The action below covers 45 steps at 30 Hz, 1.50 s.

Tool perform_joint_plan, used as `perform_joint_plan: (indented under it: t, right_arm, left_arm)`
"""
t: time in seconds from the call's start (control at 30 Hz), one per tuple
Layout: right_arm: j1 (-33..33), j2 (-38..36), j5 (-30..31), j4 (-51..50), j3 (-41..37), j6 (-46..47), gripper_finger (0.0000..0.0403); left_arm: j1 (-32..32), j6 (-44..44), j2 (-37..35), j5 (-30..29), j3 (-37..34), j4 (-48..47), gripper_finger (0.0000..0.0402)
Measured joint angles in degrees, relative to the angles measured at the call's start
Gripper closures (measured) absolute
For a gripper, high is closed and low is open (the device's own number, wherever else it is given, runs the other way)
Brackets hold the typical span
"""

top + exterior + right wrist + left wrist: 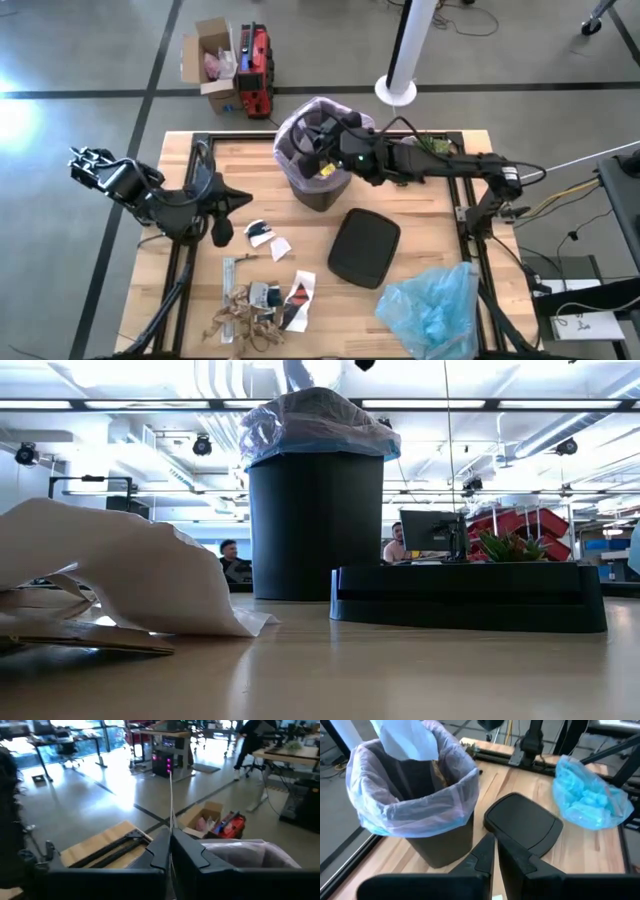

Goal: Place trash/remove bag and relplace
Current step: Put the white paper into the black trash bin

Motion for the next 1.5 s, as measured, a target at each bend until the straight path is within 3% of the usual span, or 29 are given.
perform_joint_plan:
  t: [0.37,0.57,0.7,0.87,1.13,1.27,1.5]
  right_arm:
    - [-0.01,-0.22,4.24,-3.01,-0.1,0.8,0.0238]
    - [4.8,-2.73,3.9,-5.11,-0.11,-5.08,0.0191]
    - [8.72,-3.88,4.68,-7.71,-0.09,-8.13,0.018]
    - [12.89,-4.96,4.92,-10.69,-0.11,-4.5,0.0182]
    - [16.83,-4.56,4.42,-14.3,-0.09,0.85,0.0196]
    - [17.84,-4.47,3.0,-16.18,-0.11,2.48,0.0199]
    - [19.43,-4.47,-1.7,-16.32,-0.11,4.94,0.0199]
  left_arm:
    - [-0.04,-2.66,0.2,1.49,-1.29,-1.1,0.0397]
    - [-0.04,-7.11,-0.37,1.53,-7.63,-1.19,0.0395]
    - [-0.01,-11.33,-0.72,3.88,-13.2,-1.18,0.0398]
    - [0.67,-14.31,-0.76,8.2,-20.63,-1.22,0.0395]
    - [4.85,-18.9,-0.22,21.59,-31.07,-1.02,0.0355]
    - [7.98,-13.19,1.15,23.59,-35.28,-0.96,0.0334]
    - [9.51,7.31,3.06,27.01,-45.66,6.03,0.0304]
